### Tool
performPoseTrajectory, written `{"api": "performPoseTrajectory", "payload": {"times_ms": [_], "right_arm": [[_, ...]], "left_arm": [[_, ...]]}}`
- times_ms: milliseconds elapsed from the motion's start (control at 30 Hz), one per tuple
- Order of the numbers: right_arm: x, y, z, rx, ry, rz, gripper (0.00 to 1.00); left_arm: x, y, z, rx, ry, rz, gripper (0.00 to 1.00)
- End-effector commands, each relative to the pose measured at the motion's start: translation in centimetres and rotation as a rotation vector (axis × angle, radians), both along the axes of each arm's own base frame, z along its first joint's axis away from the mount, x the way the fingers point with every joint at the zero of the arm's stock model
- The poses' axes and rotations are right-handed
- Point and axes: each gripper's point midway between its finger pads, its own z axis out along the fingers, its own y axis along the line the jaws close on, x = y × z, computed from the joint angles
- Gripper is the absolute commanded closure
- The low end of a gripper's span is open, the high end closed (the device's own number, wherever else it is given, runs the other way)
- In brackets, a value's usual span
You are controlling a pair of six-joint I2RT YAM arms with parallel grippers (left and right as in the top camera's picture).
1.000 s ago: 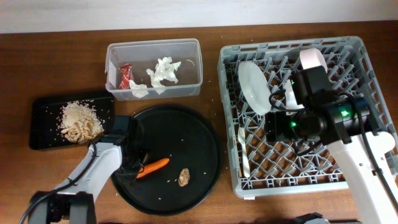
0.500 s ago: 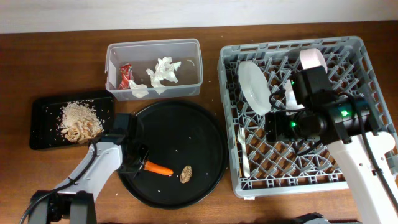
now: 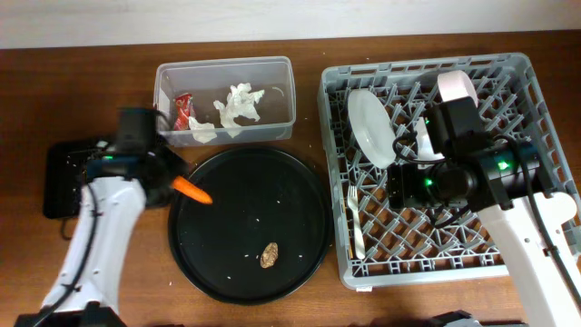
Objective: Sort waste into correct bins and load items into the dishwasher rack
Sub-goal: 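Grasp the carrot with the left gripper and drop it on the small black tray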
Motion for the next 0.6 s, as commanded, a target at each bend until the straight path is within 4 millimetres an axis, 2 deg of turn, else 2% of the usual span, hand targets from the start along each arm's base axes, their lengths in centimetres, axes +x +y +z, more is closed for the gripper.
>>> {"api": "performPoseTrajectory", "payload": {"times_ms": [0,67,167,233,300,433,467,533,567], "right_arm": [[0.1,-0.2,0.5,0.0,-0.02,0.003,0.2],[0.1,-0.2,0.5,-0.001,-0.019,0.003,0.2],[-0.1,-0.2,0.5,-0.002,-0.013,0.003,0.2],[-0.1,-0.2,0.5,-0.002,-0.012,0.002,0.2],[-0.2,-0.3,0.4,-0.002,-0.007,0.002,0.2],[-0.8,-0.4,0.3,-0.008,0.017,0.002,0.21],[-0.8,-0.4,0.3,-0.007,0.017,0.002,0.2],[-0.8,-0.3,0.3,-0.004,0.018,0.0,0.21],[-0.8,-0.3,0.3,-0.004,0.018,0.0,0.21]], "left_arm": [[0.4,7.4,2.0,0.059,-0.091,0.182,0.75],[-0.1,13.0,3.0,0.097,-0.16,0.331,0.74],[-1.6,17.9,3.2,0.186,-0.164,0.47,0.74],[-2.1,19.1,1.5,0.182,-0.118,0.5,0.74],[-2.4,19.8,-1.6,0.162,-0.036,0.514,0.74],[-2.7,19.9,-6.2,0.128,0.08,0.512,0.73],[-2.7,19.9,-6.8,0.124,0.093,0.511,0.72],[-2.7,19.9,-7.3,0.122,0.105,0.51,0.61],[-2.7,20.0,-7.2,0.123,0.101,0.511,0.6]]}}
